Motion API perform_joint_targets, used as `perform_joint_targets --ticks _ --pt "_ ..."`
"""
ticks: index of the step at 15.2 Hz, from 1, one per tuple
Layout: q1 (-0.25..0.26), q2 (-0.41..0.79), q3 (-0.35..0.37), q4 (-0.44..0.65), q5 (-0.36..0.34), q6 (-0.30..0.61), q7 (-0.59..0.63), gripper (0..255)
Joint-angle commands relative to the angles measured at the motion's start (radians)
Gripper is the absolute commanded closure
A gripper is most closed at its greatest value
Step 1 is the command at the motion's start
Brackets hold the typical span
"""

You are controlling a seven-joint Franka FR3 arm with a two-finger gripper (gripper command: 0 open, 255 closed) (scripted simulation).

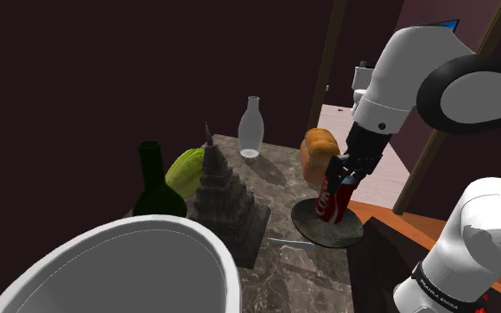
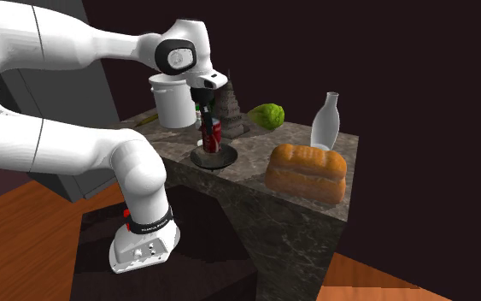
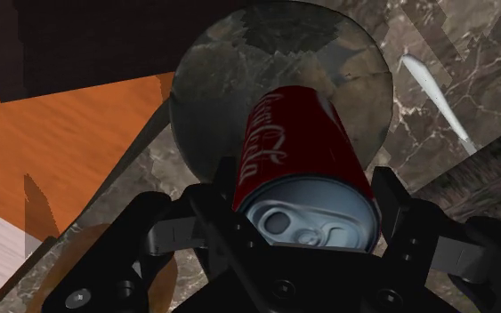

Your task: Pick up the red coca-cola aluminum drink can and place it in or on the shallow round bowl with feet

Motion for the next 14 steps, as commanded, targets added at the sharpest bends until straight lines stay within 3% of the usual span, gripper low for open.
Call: perform_joint_targets --ticks 1,11,12,14 --pt "0.003 0.002 0.006 -0.026 0.007 0.029 -0.002 255" --pt "0.008 0.006 0.014 -0.057 0.016 0.063 -0.004 255" --pt "0.008 0.006 0.014 -0.057 0.016 0.063 -0.004 0" --pt "0.008 0.006 0.014 -0.057 0.016 0.063 -0.004 0"
